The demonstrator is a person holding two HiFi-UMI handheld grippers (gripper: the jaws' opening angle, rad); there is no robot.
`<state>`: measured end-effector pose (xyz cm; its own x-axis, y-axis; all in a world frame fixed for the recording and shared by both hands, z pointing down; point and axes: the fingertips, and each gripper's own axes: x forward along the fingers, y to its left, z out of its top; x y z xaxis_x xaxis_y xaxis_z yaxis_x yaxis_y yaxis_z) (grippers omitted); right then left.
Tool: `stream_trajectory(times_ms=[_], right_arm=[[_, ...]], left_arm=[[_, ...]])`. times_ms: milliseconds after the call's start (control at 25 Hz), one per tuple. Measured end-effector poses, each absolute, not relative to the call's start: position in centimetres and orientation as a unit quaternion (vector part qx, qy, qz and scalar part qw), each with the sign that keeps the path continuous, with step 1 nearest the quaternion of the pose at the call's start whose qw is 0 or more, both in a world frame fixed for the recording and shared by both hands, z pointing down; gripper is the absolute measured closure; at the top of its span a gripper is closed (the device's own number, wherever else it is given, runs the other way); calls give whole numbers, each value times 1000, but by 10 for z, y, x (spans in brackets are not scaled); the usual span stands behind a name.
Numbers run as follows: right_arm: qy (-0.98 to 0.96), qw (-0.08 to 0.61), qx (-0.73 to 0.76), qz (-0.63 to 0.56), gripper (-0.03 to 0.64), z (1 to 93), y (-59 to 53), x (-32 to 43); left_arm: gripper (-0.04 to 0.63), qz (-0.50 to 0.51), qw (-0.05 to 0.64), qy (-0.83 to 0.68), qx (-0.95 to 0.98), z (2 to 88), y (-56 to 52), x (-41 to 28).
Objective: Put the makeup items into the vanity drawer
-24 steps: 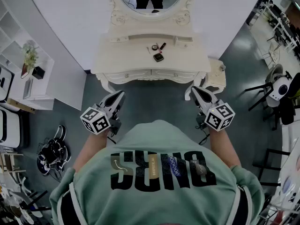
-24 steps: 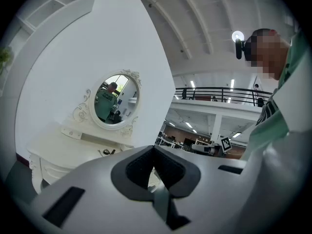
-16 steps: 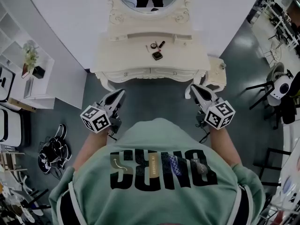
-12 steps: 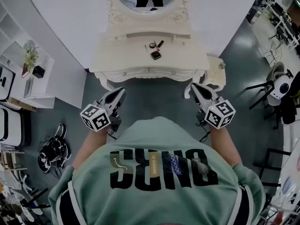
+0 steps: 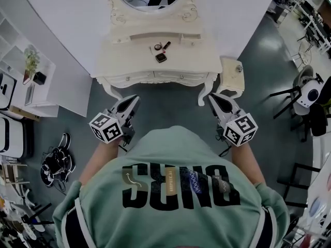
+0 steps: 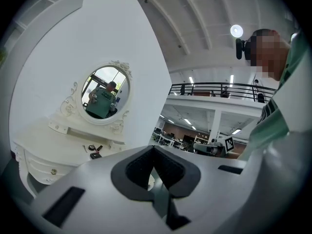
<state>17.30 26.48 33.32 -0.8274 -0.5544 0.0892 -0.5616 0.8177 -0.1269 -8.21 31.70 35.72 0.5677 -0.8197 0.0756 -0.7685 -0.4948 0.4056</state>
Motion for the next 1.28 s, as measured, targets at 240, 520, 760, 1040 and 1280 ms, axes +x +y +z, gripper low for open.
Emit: stream_trajectory(times_ms=[240, 520, 760, 1040, 1280], right_arm=[[-950, 26, 296, 97, 607, 357, 257, 216], [-950, 22, 287, 117, 607, 374, 234, 210], [-951, 40, 286, 114, 607, 381, 192, 158], [-938, 51, 326, 106, 607, 364, 101, 72], [-935, 49, 338, 98, 607, 340, 23, 5]], left_arm=[[591, -57, 217, -460, 859, 366, 307, -42], [591, -42, 221, -467, 855, 373, 293, -47], [591, -59, 238, -465, 850, 392, 246, -98], [591, -55, 247, -418, 872, 404, 126, -176], [591, -32, 241, -359, 901, 397, 33, -212]])
